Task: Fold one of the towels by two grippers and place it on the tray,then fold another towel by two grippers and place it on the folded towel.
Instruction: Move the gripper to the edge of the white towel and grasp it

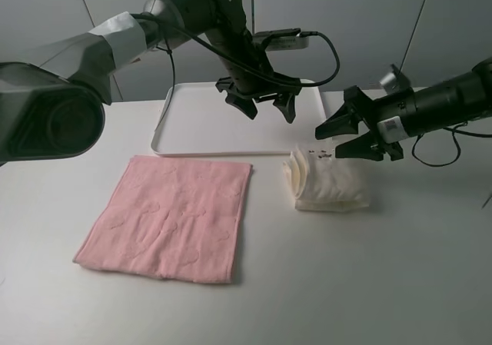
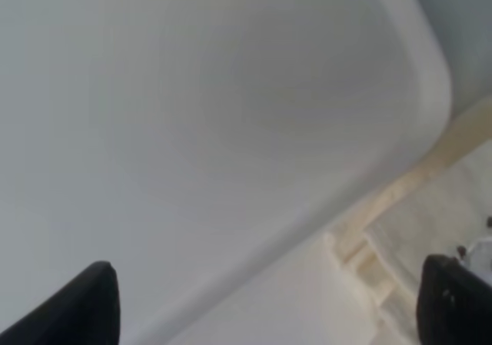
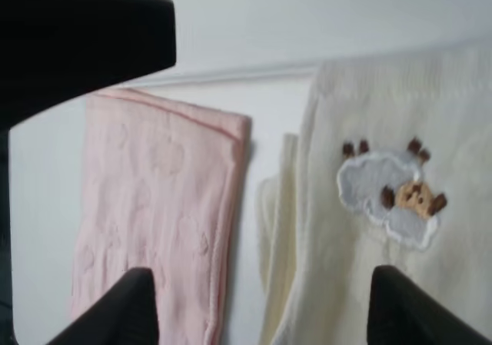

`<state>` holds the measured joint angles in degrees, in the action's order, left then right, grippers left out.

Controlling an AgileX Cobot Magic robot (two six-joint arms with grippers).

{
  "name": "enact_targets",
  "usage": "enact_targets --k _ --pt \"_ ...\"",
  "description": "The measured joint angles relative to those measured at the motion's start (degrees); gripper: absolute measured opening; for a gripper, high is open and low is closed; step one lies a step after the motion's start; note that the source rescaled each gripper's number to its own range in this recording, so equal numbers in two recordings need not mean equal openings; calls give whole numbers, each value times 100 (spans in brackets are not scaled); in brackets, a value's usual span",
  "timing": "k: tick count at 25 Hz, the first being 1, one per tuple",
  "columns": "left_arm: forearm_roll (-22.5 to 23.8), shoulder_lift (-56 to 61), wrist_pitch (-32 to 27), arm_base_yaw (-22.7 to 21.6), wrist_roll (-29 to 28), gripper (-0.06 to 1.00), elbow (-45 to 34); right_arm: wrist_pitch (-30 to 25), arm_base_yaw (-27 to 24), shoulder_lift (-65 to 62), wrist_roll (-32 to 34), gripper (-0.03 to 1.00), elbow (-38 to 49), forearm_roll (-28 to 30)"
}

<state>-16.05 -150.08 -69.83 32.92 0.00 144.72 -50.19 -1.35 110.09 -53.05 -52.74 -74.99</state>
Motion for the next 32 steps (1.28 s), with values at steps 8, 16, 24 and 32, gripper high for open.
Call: enact_targets --k 8,16,24,32 --pt "-61 0 0 -35 58 99 0 34 -542 -37 1069 64 -472 1467" --pt "-205 0 0 -35 132 99 0 86 -542 338 1392 70 -475 2107" --pt "-210 0 0 -35 146 99 0 33 -542 797 1195 70 -484 1802" --pt "-218 0 0 -35 171 99 0 53 -265 998 939 68 -484 1554"
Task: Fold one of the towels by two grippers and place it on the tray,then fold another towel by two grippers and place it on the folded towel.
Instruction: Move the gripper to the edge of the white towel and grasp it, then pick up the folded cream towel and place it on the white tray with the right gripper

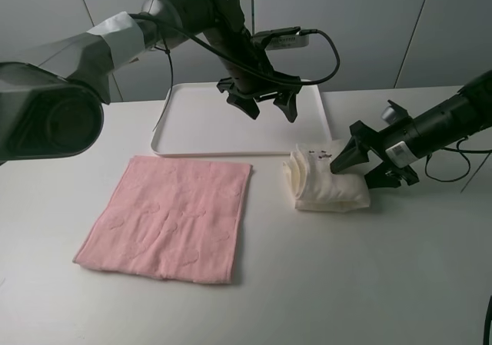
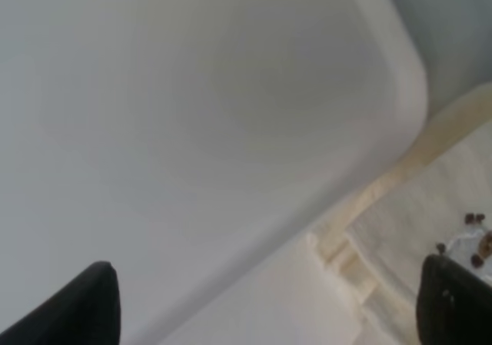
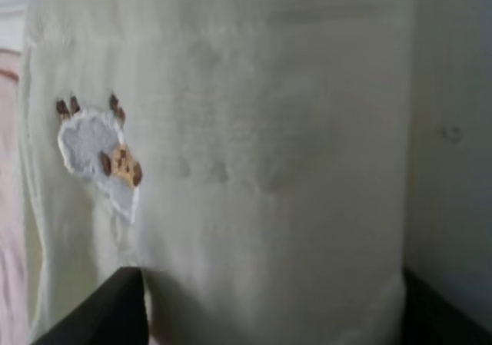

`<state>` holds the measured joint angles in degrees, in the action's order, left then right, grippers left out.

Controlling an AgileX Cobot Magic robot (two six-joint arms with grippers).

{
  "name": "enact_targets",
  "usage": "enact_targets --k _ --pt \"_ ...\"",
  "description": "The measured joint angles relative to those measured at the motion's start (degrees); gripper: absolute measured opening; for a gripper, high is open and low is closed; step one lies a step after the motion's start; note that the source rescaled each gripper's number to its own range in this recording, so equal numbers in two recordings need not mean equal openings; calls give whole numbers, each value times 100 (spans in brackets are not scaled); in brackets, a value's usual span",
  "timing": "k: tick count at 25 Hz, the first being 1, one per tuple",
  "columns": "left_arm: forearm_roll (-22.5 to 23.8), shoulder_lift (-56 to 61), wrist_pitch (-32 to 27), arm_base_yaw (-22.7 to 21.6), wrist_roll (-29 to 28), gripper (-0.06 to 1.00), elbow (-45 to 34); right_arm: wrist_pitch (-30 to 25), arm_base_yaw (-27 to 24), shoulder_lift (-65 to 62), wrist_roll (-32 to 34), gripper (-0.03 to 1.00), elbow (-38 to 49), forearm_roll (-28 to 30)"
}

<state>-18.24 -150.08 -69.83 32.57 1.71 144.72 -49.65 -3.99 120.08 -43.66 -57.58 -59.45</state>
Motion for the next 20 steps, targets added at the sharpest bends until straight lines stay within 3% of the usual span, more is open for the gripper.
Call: enact_targets --k 3,7,8,13,20 --pt "0 0 0 0 14 99 0 195 158 0 -86 56 0 0" --pt "0 0 0 0 40 99 0 336 211 22 -186 15 0 0" --pt "-4 0 0 0 69 99 0 336 211 22 -228 10 0 0" --pt "-394 0 0 -35 153 99 0 185 211 8 -370 11 0 -88" --pt "-454 581 0 -305 576 99 -339 -88 221 -636 -433 11 0 -304"
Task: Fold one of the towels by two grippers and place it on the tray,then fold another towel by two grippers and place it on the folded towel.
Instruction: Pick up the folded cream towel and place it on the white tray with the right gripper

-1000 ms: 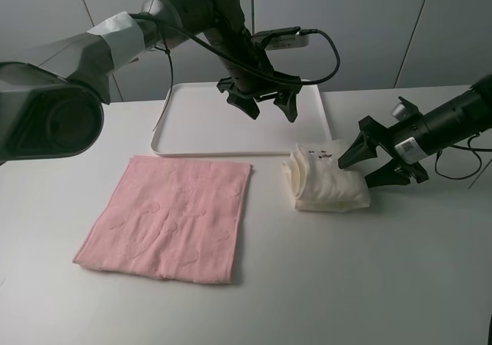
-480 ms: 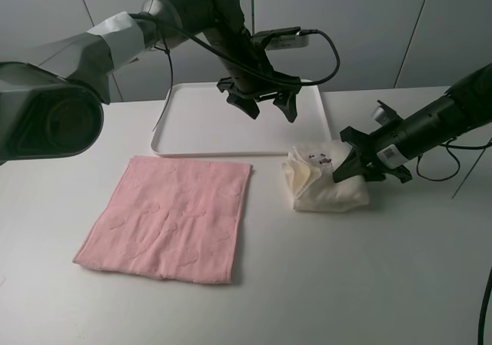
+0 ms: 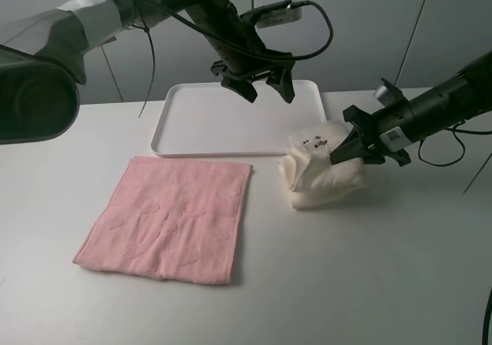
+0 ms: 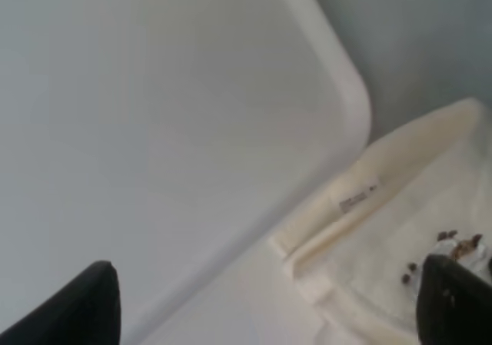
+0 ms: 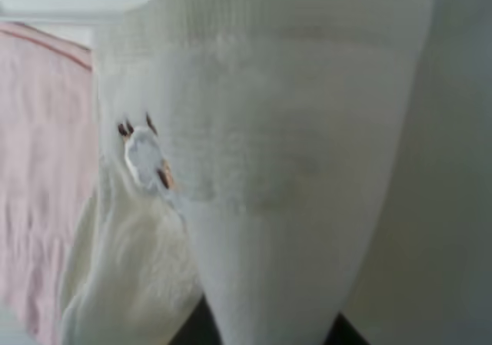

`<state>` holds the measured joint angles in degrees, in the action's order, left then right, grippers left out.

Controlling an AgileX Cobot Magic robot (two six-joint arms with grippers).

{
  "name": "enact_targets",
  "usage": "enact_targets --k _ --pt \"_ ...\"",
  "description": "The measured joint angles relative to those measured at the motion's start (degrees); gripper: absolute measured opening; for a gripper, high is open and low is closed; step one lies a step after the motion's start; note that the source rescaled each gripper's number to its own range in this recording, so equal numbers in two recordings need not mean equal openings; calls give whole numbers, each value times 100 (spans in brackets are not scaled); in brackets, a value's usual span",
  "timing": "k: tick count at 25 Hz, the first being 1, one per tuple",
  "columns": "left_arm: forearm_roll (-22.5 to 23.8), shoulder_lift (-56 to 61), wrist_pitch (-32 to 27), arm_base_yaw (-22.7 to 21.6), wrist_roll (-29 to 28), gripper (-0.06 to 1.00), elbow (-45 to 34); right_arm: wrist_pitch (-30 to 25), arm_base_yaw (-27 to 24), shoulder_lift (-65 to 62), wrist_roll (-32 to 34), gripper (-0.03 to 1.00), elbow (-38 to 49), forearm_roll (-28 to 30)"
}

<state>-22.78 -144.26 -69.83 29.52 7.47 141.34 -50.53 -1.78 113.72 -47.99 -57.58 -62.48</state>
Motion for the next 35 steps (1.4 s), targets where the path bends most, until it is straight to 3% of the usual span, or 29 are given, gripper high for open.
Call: enact_targets --k 8,15,26,29,35 --pt "-19 1202 0 -547 694 97 -974 -846 0 -239 523 11 -944 -132" --pt "-195 2009 0 -1009 1041 77 -1937 -1070 289 -162 1087 11 -2242 -317" --pt "-94 2922 0 -1536 1348 84 -3444 -1380 1051 1613 1777 11 -4622 -595" --pt "242 2990 0 -1608 1348 84 -3577 -1380 1141 2102 1798 11 -5173 -975" --pt "443 2994 41 -1678 1348 84 -3606 -1226 1141 3035 1645 11 -5710 -1829"
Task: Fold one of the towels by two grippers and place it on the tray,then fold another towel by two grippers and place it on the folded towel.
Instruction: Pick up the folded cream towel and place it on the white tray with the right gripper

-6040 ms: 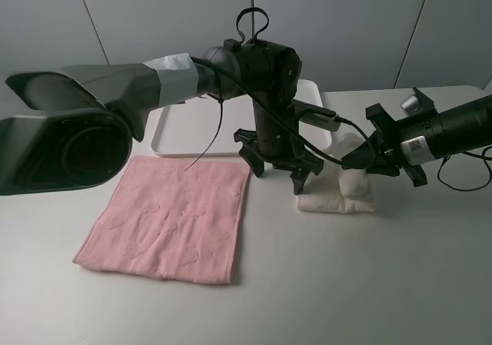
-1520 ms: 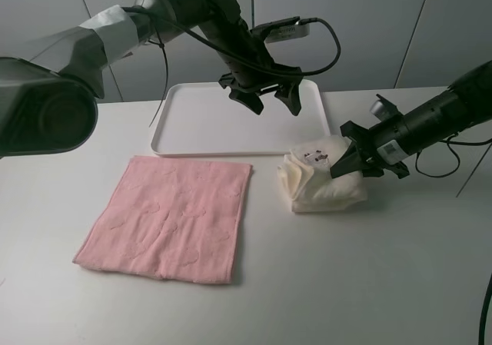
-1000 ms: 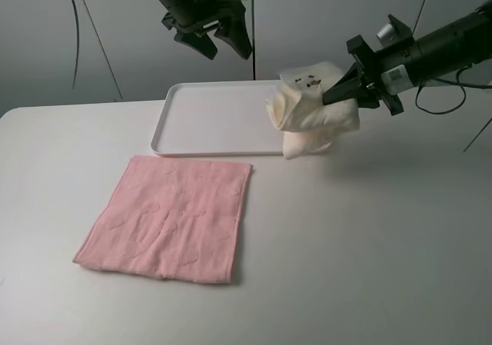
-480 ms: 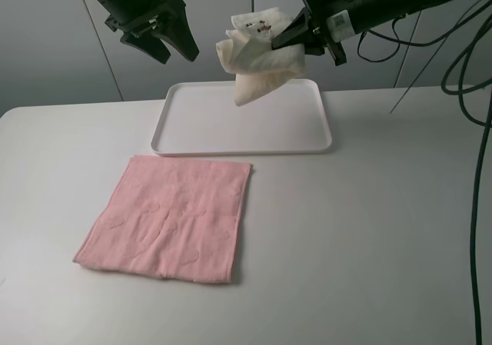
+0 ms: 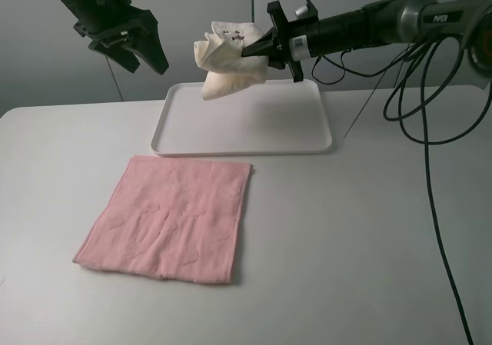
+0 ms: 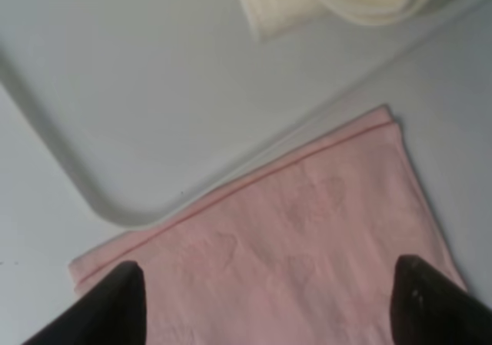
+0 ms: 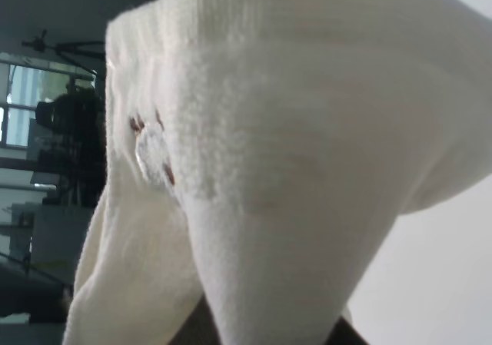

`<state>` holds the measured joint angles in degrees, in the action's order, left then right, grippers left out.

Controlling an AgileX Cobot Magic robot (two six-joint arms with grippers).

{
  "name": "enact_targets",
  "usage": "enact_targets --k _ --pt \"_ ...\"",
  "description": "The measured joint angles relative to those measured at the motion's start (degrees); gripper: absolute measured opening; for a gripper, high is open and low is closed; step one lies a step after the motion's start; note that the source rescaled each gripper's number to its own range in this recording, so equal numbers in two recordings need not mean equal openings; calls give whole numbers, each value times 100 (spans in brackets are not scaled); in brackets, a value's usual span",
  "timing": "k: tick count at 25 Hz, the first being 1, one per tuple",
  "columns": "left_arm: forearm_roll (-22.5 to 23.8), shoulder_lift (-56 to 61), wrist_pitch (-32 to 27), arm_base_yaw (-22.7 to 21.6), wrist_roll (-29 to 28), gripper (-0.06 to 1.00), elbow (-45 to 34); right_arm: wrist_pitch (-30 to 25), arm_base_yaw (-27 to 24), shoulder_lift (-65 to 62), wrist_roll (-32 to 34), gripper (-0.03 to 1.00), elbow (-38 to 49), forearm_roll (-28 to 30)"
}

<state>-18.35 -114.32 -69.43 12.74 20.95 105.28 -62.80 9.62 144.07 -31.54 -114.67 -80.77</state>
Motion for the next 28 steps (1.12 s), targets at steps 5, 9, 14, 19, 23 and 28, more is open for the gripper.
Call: enact_targets --k 5,9,14,19,23,28 --pt "122 0 23 -3 0 84 -4 306 0 587 -155 11 -37 -112" --pt "155 0 23 -3 0 84 -4 453 8 801 -184 11 -37 112" --pt "163 0 23 -3 0 84 -4 896 85 814 -188 11 -37 432" --pt "167 0 23 -3 0 84 -4 1188 168 814 -186 39 -37 675" --pt "177 0 10 -3 0 84 -4 1021 186 780 -197 94 -37 634" --pt "177 0 -14 -3 0 84 -4 969 166 416 -198 100 -37 1359"
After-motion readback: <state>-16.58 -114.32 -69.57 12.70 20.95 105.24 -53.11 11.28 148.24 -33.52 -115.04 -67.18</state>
